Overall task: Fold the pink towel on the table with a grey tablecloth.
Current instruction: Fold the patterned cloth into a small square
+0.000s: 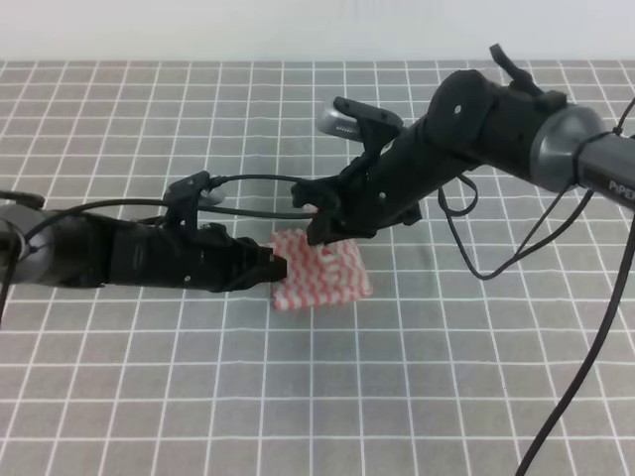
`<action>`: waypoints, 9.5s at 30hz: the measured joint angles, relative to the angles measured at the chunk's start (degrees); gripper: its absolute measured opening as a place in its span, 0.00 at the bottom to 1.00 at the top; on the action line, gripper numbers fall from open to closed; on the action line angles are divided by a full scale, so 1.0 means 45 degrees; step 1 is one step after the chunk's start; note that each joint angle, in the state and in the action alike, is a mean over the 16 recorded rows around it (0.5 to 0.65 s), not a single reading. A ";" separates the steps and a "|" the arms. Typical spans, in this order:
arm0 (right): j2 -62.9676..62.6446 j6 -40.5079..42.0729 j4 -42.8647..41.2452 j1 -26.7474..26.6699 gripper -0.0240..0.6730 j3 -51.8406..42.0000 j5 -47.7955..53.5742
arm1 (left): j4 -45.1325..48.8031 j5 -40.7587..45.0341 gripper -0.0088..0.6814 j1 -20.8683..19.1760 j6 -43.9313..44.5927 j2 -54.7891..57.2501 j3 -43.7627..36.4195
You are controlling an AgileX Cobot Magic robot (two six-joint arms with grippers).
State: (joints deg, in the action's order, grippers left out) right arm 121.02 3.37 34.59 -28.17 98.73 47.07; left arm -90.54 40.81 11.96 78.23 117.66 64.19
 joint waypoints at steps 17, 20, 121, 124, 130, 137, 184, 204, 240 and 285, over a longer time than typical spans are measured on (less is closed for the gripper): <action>0.0379 -0.0001 0.0290 -0.0421 0.02 0.0019 -0.0497 | -0.0139 0.0387 0.01 0.0002 0.0030 -0.0004 -0.0008; 0.0449 0.0001 0.0350 -0.0436 0.02 0.0019 -0.0588 | -0.0137 0.0395 0.01 0.0002 0.0028 -0.0004 -0.0007; 0.1489 0.0262 -0.1789 0.0566 0.05 0.1948 0.3237 | 0.5018 -0.1940 0.01 0.1471 -0.3200 -0.0902 0.0789; 0.1513 0.0262 -0.1798 0.0566 0.04 0.1948 0.3295 | 0.5184 -0.1802 0.01 0.1471 -0.3357 -0.1003 0.0793; 0.1691 0.0257 -0.1814 0.0567 0.03 0.1948 0.3526 | 0.5433 -0.1337 0.01 0.1477 -0.3570 -0.1241 0.0788; 0.1932 0.0227 -0.1834 0.0571 0.03 0.1948 0.3803 | 0.6082 -0.0931 0.01 0.1487 -0.4076 -0.1375 0.0777; 0.0716 -0.1043 -0.2676 0.1047 0.01 0.2021 0.1781 | 0.4874 -0.2687 0.01 0.1381 -0.3397 -0.2795 0.2110; -0.6321 -0.1628 -0.4373 0.1228 0.01 -0.3463 0.0237 | 0.4875 -0.5742 0.01 0.1378 -0.3421 -1.2841 -0.4315; -2.3942 -0.0086 -0.4669 0.1228 0.01 -1.7500 -0.6547 | 0.4696 -0.7907 0.01 0.1378 -0.1849 -2.6503 -1.4141; -2.7125 0.0718 -0.6201 0.5659 0.01 -2.1987 -0.6680 | 0.4638 -0.8001 0.01 0.1398 -0.1798 -2.6501 -1.4422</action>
State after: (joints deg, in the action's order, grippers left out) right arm -1.04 6.61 6.68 -2.70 -0.22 17.01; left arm -69.66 4.81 18.25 70.14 -1.60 -0.71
